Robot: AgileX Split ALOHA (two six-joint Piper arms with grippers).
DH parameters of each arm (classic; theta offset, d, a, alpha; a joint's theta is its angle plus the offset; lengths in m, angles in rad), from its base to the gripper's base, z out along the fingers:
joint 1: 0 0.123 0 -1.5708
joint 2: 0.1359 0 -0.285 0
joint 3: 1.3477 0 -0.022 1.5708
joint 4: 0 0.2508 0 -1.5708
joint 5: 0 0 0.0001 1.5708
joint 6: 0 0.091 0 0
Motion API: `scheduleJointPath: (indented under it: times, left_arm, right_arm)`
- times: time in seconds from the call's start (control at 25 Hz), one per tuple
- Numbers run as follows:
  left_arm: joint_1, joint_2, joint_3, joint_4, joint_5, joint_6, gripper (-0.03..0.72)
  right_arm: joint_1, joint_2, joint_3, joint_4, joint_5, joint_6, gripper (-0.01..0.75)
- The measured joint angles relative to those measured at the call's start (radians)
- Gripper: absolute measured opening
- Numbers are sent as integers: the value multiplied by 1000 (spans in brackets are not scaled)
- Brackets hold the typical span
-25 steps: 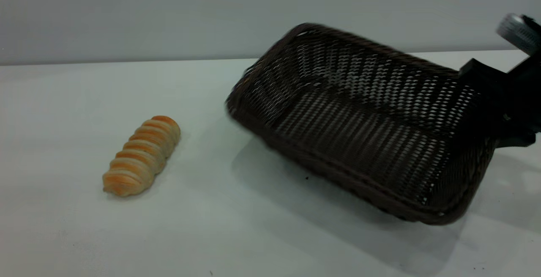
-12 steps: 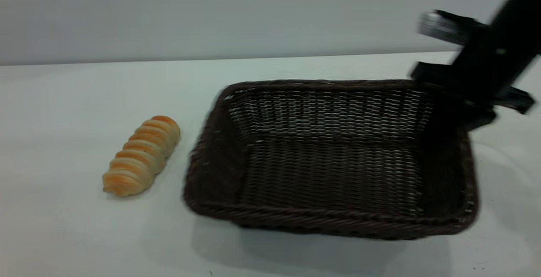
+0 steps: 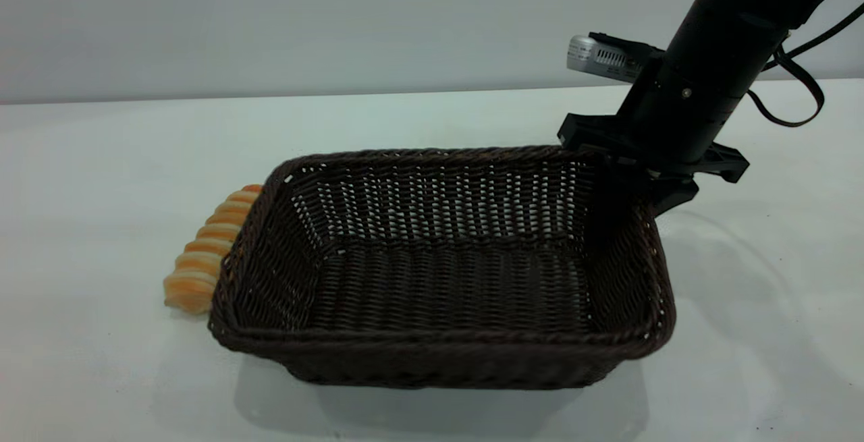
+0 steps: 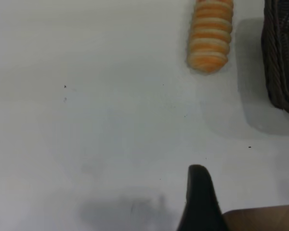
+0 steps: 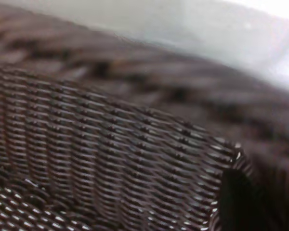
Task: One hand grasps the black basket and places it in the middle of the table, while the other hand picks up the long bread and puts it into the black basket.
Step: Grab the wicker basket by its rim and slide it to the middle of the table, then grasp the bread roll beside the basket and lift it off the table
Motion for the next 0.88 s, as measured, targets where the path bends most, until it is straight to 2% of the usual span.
scheduleJointPath:
  times: [0.2,0.32,0.6,0.88]
  left_arm:
    - [0,0,0,0,1,0,541]
    - [0,0,0,12,1,0,541]
    - [0,8,-1,7,-9,-20,509]
    - [0,183,-49,3,-22,-7,500]
  right_arm:
    - [-12,2,-36,-1,41,-10,458]
    - [-29,3,-108,-7,132,-11,535]
    - [-86,-3,-323,-179,440,-5,562]
    - [-95,-146,-355,-455,476,102,562]
